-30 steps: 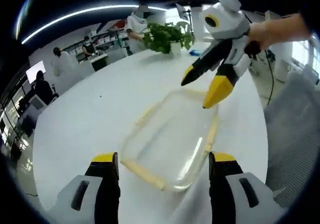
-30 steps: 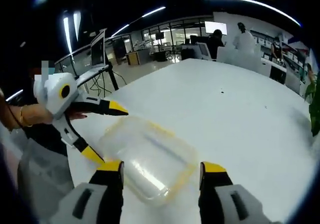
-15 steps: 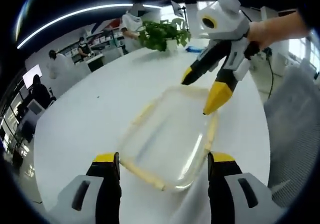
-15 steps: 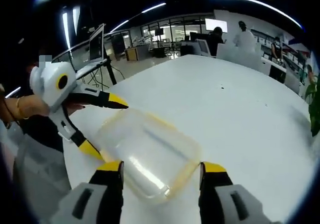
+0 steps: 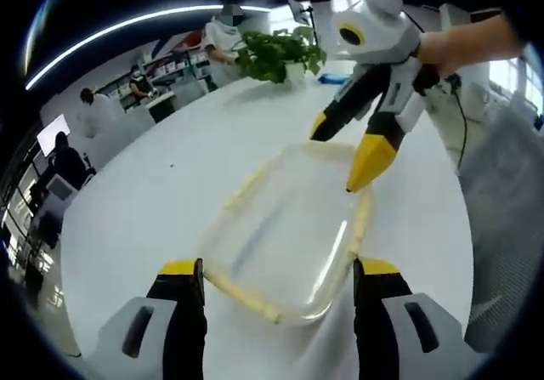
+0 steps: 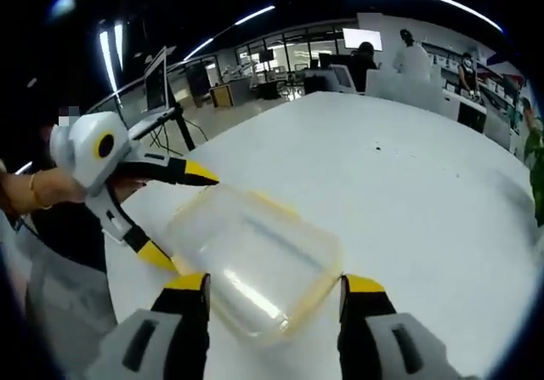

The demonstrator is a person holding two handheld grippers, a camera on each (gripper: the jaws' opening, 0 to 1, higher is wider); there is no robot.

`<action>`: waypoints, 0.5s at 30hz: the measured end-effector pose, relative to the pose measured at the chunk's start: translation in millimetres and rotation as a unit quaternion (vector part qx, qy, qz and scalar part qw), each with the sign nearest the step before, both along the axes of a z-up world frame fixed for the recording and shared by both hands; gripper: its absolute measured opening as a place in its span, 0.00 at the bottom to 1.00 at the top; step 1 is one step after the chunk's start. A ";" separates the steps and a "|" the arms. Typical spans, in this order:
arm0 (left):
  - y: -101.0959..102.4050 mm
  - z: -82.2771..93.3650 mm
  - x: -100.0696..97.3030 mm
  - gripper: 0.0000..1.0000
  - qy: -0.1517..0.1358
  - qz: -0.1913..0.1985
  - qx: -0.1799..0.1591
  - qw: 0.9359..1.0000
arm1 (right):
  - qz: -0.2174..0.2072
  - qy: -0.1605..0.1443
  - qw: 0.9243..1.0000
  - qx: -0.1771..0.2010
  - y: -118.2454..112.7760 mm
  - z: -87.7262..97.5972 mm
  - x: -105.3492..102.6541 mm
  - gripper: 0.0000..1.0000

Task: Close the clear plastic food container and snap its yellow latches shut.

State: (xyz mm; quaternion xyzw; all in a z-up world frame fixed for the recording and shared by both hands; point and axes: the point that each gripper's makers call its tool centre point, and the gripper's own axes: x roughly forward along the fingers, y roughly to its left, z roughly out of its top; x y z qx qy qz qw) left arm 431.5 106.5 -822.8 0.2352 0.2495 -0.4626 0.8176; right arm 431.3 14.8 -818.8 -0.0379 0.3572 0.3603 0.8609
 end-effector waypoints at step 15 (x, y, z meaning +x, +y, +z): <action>6.1 -1.5 26.2 0.65 -0.012 0.000 0.032 0.999 | 0.012 -0.002 1.000 -0.001 3.8 0.3 25.7 0.60</action>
